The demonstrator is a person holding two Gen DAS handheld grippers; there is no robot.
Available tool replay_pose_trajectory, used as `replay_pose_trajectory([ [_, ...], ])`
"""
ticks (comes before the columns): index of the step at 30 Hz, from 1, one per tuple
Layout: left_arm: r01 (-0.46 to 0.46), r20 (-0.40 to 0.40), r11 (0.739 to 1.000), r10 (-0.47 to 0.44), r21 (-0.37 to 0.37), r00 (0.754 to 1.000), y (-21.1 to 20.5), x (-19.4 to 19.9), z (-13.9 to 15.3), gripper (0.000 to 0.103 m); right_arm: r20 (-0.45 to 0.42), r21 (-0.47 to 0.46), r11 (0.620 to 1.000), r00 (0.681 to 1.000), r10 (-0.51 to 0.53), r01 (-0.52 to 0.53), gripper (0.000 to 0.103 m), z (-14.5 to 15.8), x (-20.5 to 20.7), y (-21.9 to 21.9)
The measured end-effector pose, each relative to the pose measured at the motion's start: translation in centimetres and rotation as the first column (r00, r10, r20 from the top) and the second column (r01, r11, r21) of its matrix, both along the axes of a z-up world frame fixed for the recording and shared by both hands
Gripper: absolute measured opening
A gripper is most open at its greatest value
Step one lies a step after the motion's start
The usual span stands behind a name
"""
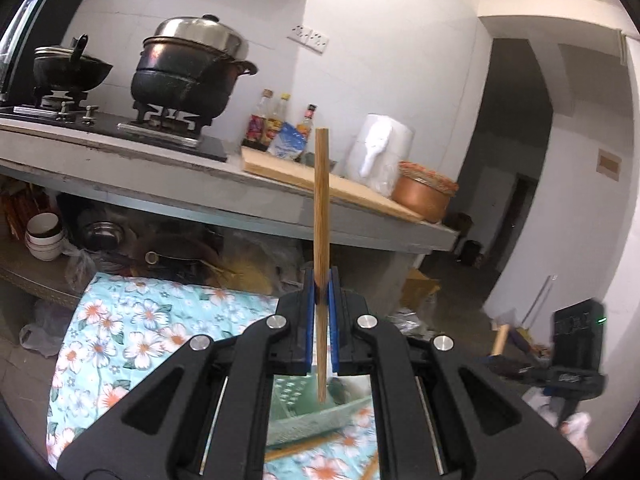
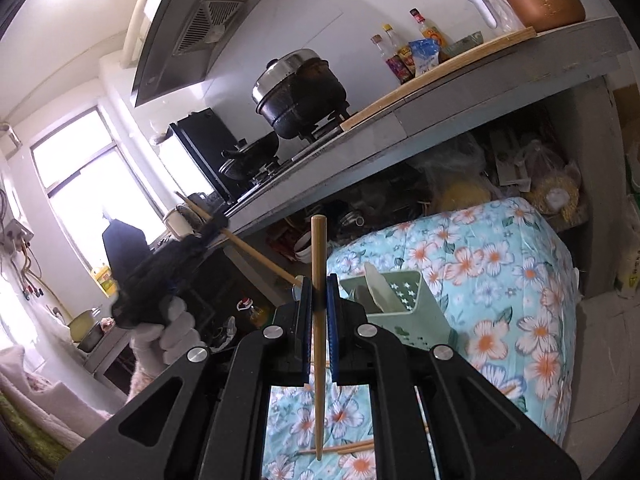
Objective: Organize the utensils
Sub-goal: 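Lower the chopstick into the holder and open the left gripper, then lower the chopstick into the holder and open the right gripper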
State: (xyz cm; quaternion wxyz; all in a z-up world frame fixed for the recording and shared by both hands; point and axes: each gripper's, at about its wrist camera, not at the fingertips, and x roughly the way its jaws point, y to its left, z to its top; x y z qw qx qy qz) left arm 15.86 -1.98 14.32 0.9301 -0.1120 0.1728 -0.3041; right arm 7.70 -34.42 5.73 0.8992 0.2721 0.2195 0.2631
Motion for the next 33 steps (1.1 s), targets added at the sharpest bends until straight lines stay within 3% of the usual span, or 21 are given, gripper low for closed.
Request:
replay_pose_trajectory([
  [9,-0.026,-0.068,0.998,0.03,0.057,0.997,-1.9,3.6,-6.8,0.005,-0.029,-0.002,1.0,1.0,-0.008,0.008,0.007,-0.3,1.2,0.1],
  [14,-0.026,-0.093,0.997,0.033,0.07,0.995,-2.0,4.1,-8.6,0.007,-0.029,-0.014,1.0,1.0,-0.012,0.011,0.007,0.1,1.5,0.1],
  [24,-0.077,-0.048,0.997,0.078,0.017,0.996,-0.1,2.4,-7.0,0.048,0.082,-0.06,0.998,0.997,0.008,-0.003,0.007,4.6,2.7,0.8],
  [29,-0.142,-0.027,0.989,0.141,-0.033,0.99,2.6,0.3,-6.2,0.059,0.189,-0.094,0.996,0.982,0.017,0.001,0.007,8.5,4.0,1.7],
  [33,-0.186,-0.04,0.983,0.185,-0.012,0.982,4.6,-1.0,-6.9,0.064,0.242,-0.105,0.994,0.97,0.031,-0.005,0.007,10.7,6.4,2.5],
])
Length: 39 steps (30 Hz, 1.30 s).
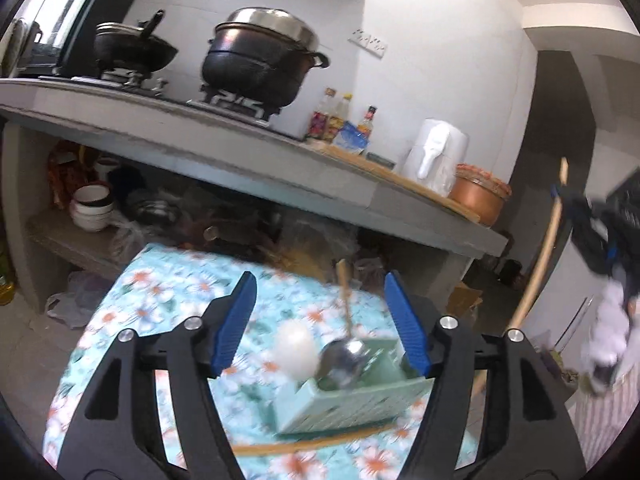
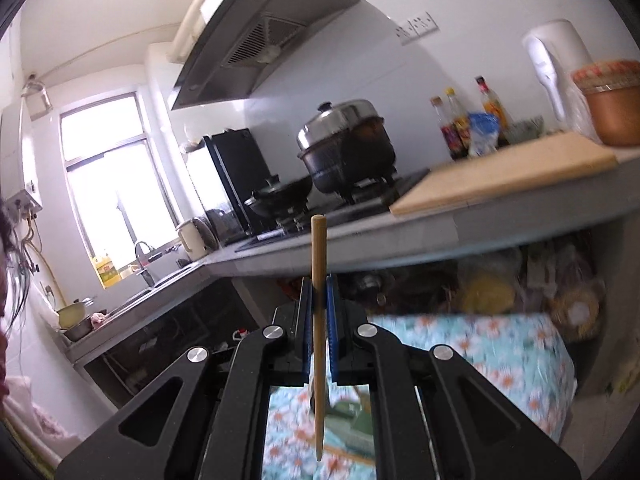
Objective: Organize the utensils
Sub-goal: 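Lower the chopstick into the holder and open the right gripper, then move both grippers back toward the remaining chopsticks on the bedspread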
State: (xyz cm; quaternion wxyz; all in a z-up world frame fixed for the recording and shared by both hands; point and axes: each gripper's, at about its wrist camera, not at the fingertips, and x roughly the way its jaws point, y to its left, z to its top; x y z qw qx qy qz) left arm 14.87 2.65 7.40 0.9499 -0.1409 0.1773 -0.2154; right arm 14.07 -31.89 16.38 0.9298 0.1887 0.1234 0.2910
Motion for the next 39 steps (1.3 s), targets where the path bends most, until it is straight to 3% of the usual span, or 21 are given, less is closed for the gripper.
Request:
replay_pose_trajectory([
  [5,-0.04,-0.089,0.997,0.045,0.06,0.995,1.8,-1.8,-3.0,0.069,0.009,-0.06,0.998,0.999,-0.03,0.031,0.007,0.4,3.5,2.0],
  [10,-0.055,-0.181,0.994,0.072,0.094,0.981,2.4,-2.8,-5.9,0.071,-0.013,-0.146,0.988,0.998,-0.053,0.051,0.007,-1.3,6.6,4.6],
  [15,-0.02,-0.253,0.997,0.039,0.078,0.967,2.0,-2.9,-8.2,0.072,-0.035,-0.245,0.966,0.995,-0.088,0.077,0.007,-4.2,8.2,6.8],
  [21,0.061,-0.303,0.995,-0.035,0.076,0.952,-0.2,-2.9,-9.9,0.073,-0.147,-0.3,0.953,0.986,-0.08,0.033,0.008,-8.4,9.5,8.4],
  [22,0.071,-0.306,0.994,-0.044,0.077,0.951,-0.4,-2.9,-10.0,0.074,-0.154,-0.301,0.953,0.985,-0.082,0.032,0.009,-8.6,9.5,8.3],
  [26,0.089,-0.308,0.992,-0.057,0.09,0.95,-1.0,-3.0,-10.3,0.075,-0.145,-0.277,0.959,0.984,-0.104,0.061,0.041,-7.9,9.2,7.2],
  [35,0.099,-0.355,0.991,-0.061,0.091,0.933,-1.0,-2.8,-11.4,0.078,-0.08,-0.146,0.971,0.976,-0.203,0.19,0.053,-5.1,4.6,1.8],
  [39,0.118,-0.388,0.987,-0.069,0.104,0.919,-1.4,-2.5,-12.2,0.079,-0.161,-0.064,0.98,0.968,-0.194,0.187,0.056,-6.9,1.1,-0.7],
])
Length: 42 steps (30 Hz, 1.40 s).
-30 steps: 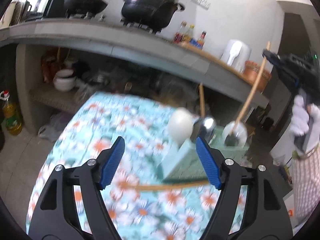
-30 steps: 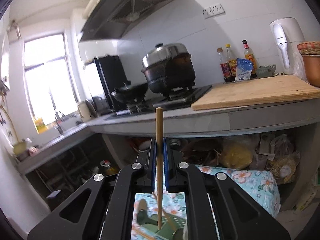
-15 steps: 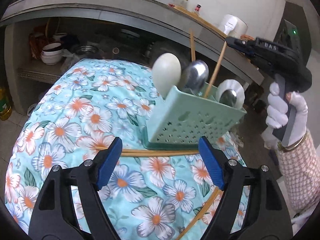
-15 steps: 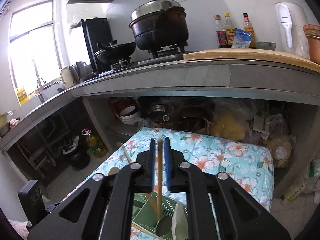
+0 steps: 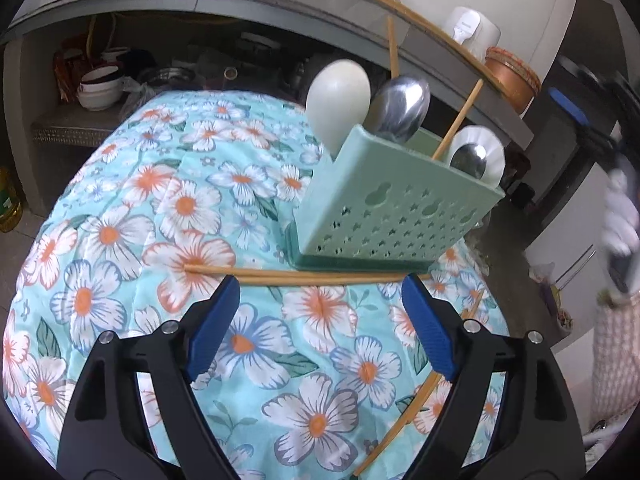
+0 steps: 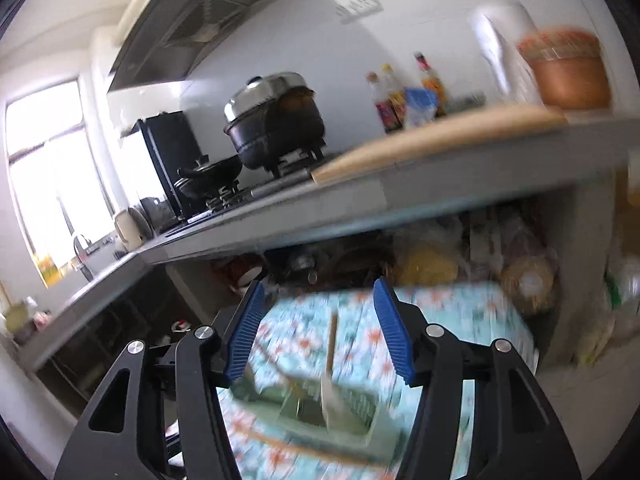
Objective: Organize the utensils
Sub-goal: 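Move both grippers back toward the remaining chopsticks on the bedspread, then close the right gripper on a wooden chopstick beside the holder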
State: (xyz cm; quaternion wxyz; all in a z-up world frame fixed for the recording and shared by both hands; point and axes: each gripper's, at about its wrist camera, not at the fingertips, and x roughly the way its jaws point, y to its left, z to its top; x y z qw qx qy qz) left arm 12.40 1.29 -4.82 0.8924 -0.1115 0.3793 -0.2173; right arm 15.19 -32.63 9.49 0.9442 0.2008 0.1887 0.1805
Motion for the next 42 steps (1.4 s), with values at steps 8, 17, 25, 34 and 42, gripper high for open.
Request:
replay_pose_trajectory([
  [8,0.069,-0.086,0.996,-0.064,0.052,0.994,-1.5,1.1,-2.4,0.079,-0.44,0.211,0.978,0.893,0.093,0.003,0.056,-13.6,-3.5,-0.4],
  [17,0.109,-0.126,0.991,-0.098,0.079,0.987,-2.2,1.5,-3.2,0.079,-0.629,0.417,0.894,0.762,0.154,0.164,0.055,-24.5,-5.4,1.4],
  [25,0.107,-0.155,0.992,-0.094,0.074,0.983,-2.1,1.3,-3.7,0.079,-0.637,0.451,0.868,0.756,0.151,0.207,0.046,-26.3,-4.8,1.9],
  [34,0.115,-0.159,0.991,-0.102,0.074,0.982,-2.3,1.0,-3.5,0.079,-0.641,0.486,0.833,0.756,0.134,0.264,0.019,-27.6,-5.4,0.4],
  [42,0.113,-0.167,0.99,-0.099,0.08,0.981,-2.6,0.9,-3.4,0.079,-0.628,0.533,0.806,0.759,0.172,0.259,0.011,-28.4,-5.7,-0.1],
])
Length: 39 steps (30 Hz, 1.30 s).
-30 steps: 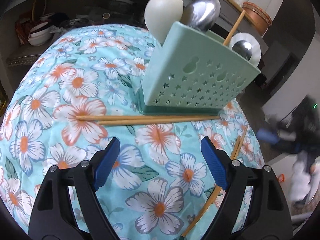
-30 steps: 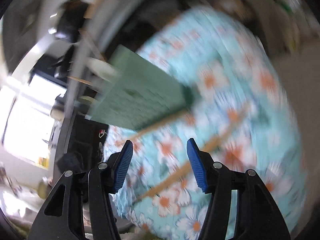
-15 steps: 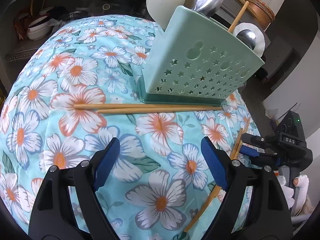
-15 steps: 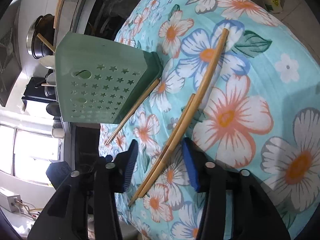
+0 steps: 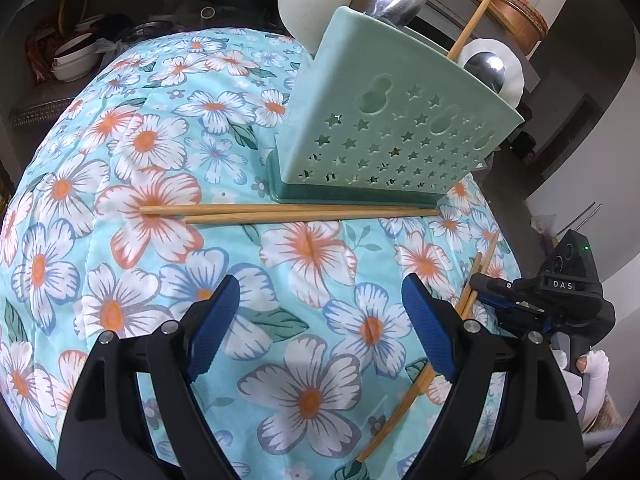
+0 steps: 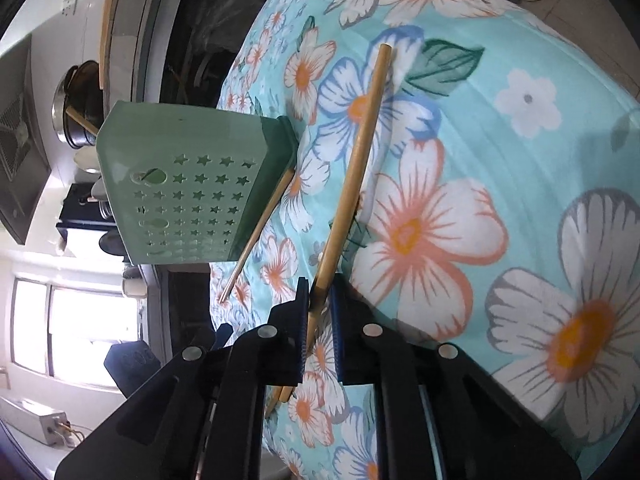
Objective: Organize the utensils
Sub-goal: 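Close the right gripper on a wooden chopstick beside the holder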
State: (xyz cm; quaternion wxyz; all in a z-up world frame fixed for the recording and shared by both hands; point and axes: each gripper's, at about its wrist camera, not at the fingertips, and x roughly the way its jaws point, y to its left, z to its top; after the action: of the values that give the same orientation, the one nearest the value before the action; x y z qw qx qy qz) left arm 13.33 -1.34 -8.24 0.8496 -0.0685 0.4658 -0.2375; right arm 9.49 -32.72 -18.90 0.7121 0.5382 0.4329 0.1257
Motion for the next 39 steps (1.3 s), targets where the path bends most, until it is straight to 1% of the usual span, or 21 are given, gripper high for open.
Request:
replay_pose_trajectory([
  [3,0.0,0.001,1.0,0.0,0.005,1.0,-0.2,-0.1,0.1,0.079,-0.009,0.007,0.999,0.999,0.037,-0.037,0.011,-0.1,0.0,-0.3],
  [6,0.005,0.006,1.0,-0.005,0.009,1.0,-0.5,-0.2,0.1,0.079,-0.036,0.018,0.994,0.994,0.104,-0.103,0.011,-0.2,0.4,-0.4],
  [7,0.015,0.007,1.0,-0.015,0.006,1.0,-0.8,-0.3,0.2,0.079,-0.051,0.019,0.988,0.987,0.151,-0.15,0.011,-0.1,0.6,-0.3],
  [9,0.033,0.011,0.999,-0.033,0.002,0.999,-1.3,-0.4,0.3,0.079,-0.074,0.01,0.98,0.977,0.199,-0.199,0.011,0.0,0.7,-0.4],
  [10,0.052,0.016,0.999,-0.052,-0.001,0.999,-1.8,-0.5,0.5,0.079,-0.083,0.002,0.97,0.966,0.244,-0.244,0.011,0.3,0.7,-0.2],
  [12,0.086,0.023,0.996,-0.086,-0.004,0.996,-2.7,-0.8,0.7,0.079,-0.095,-0.02,0.958,0.954,0.284,-0.287,0.012,0.5,0.7,0.3],
  [14,0.115,0.03,0.993,-0.115,-0.003,0.993,-3.6,-1.0,0.8,0.079,-0.11,-0.02,0.948,0.943,0.313,-0.317,0.012,0.4,0.4,0.6],
  [17,0.148,0.037,0.989,-0.148,0.003,0.988,-4.9,-1.3,0.9,0.079,-0.118,-0.02,0.948,0.943,0.312,-0.317,0.014,0.6,0.2,0.4],
  [18,0.154,0.036,0.988,-0.154,0.006,0.987,-5.2,-1.3,0.9,0.079,-0.118,-0.03,0.952,0.947,0.298,-0.303,0.016,0.8,0.1,0.1],
  [20,0.167,0.034,0.986,-0.168,0.017,0.985,-5.8,-1.3,0.9,0.079,-0.103,-0.034,0.961,0.958,0.269,-0.274,0.026,1.1,0.0,-0.6],
  [22,0.177,0.035,0.984,-0.178,0.028,0.983,-6.3,-1.3,0.9,0.079,-0.084,-0.032,0.971,0.969,0.233,-0.237,0.033,1.4,0.0,-1.4],
  [23,0.181,0.035,0.983,-0.182,0.033,0.983,-6.5,-1.3,0.9,0.079,-0.078,-0.029,0.976,0.974,0.211,-0.214,0.035,1.3,0.0,-1.7],
  [25,0.187,0.033,0.981,-0.189,0.043,0.981,-7.1,-1.3,0.7,0.079,-0.075,-0.006,0.986,0.983,0.168,-0.169,0.035,0.9,0.0,-2.5],
  [26,0.192,0.03,0.98,-0.193,0.047,0.981,-7.3,-1.3,0.6,0.079,-0.071,0.029,0.99,0.988,0.136,-0.135,0.034,0.3,0.0,-2.8],
  [27,0.195,0.029,0.979,-0.197,0.052,0.98,-7.5,-1.3,0.6,0.079,-0.065,0.04,0.992,0.991,0.119,-0.116,0.033,0.1,0.0,-2.9],
  [28,0.203,0.029,0.977,-0.205,0.059,0.978,-7.8,-1.4,0.5,0.079,-0.059,0.037,0.995,0.994,0.094,-0.092,0.028,0.0,0.0,-3.0],
  [31,0.234,0.035,0.969,-0.237,0.081,0.971,-8.9,-1.8,0.4,0.079,-0.066,0.008,0.998,0.996,0.059,-0.059,0.008,-0.6,0.1,-3.2],
  [33,0.259,0.041,0.961,-0.264,0.099,0.964,-9.6,-2.2,0.4,0.079,-0.054,0.044,0.998,0.997,0.046,-0.043,0.007,-1.2,-0.1,-3.5],
  [37,0.321,0.055,0.935,-0.333,0.153,0.941,-12.1,-2.8,0.3,0.079,-0.03,0.026,0.998,0.998,0.059,-0.058,0.007,-1.1,-0.1,-3.5],
  [38,0.333,0.056,0.928,-0.347,0.167,0.936,-12.6,-2.9,0.2,0.077,-0.025,0.017,0.998,0.998,0.066,-0.066,0.008,-1.0,0.0,-3.4],
  [39,0.346,0.058,0.918,-0.363,0.195,0.93,-13.5,-3.0,0.0,0.071,-0.021,0.007,0.997,0.997,0.071,-0.071,0.009,-0.8,0.0,-3.3],
])
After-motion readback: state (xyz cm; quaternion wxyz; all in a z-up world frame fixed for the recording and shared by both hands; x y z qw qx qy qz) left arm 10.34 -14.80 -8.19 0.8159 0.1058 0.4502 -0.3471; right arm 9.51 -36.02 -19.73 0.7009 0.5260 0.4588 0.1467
